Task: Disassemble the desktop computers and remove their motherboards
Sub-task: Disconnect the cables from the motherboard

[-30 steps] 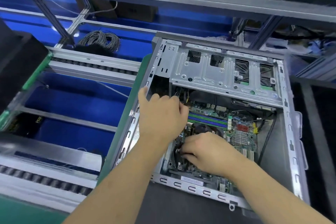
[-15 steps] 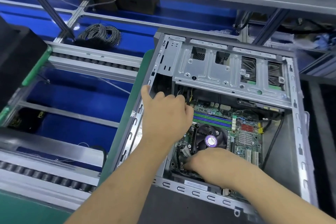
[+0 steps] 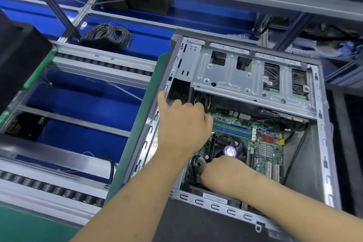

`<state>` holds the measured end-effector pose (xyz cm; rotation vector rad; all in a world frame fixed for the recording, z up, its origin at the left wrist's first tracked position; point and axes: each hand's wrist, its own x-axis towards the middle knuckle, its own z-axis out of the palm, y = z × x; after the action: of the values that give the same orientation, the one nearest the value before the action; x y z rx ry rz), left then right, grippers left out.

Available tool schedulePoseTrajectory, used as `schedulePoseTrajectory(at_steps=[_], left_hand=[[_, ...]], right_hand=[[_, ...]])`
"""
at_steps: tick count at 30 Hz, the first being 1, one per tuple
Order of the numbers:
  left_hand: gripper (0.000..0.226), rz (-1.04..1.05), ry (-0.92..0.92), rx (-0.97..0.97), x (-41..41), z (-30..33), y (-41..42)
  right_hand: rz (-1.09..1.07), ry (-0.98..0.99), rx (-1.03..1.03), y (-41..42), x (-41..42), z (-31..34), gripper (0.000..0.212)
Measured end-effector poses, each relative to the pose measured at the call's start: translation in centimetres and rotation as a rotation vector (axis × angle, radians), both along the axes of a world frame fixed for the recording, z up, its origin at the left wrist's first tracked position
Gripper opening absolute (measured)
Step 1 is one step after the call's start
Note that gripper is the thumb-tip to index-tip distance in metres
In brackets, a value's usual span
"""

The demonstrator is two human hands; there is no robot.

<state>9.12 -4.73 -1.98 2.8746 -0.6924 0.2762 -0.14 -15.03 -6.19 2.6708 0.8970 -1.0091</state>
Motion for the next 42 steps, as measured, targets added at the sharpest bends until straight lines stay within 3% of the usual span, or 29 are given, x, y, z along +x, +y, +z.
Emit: schedulePoseTrajectory(at_steps=[6,12,18,20,25,29,33,37,39,42], left_hand=[[0.039,0.014,0.009,-0.015,0.1,0.1,0.0],[0.039,0.017,0.007,-0.018,0.2,-0.1,0.1],[0.039,0.005,0.002,0.017,0.0,-0.1,-0.1],[0.040,0.001,0.010,0.035,0.0,-0.1,-0.2],[0.041,0.002,0.012,0.034,0.0,0.1,-0.2],[0.042,0.001,-0.004,0.014,0.0,0.1,-0.1],[0.036,-0.033,-0.012,0.017,0.1,-0.1,-0.1],[0.035,-0.066,-0.003,-0.008,0.3,-0.3,0.0],[0.036,-0.090,0.054,-0.074,0.5,-0.5,-0.1],[0.034,-0.075,0.134,-0.109,0.8,-0.5,-0.3]], right_hand=[[0.010,-0.005,-0.003,-0.1,0.2,1.1,0.016],[-0.108,0.033,0.173,-1.8,-0.5,1.5,0.024],[-0.277,-0.069,0.342,-1.7,-1.2,0.8,0.028],[-0.388,-0.123,0.439,-1.3,-0.8,0.8,0.019],[-0.650,-0.258,0.761,-0.6,0.5,1.6,0.020],[-0.774,-0.204,1.007,-1.3,0.4,2.5,0.027],[-0.856,-0.109,0.997,-2.8,0.8,3.0,0.048],[-1.154,-0.178,1.002,-5.5,1.8,3.7,0.049],[-1.232,-0.283,0.856,-7.0,1.4,4.1,0.041],[-1.138,-0.346,0.552,-8.7,-0.8,4.5,0.024]])
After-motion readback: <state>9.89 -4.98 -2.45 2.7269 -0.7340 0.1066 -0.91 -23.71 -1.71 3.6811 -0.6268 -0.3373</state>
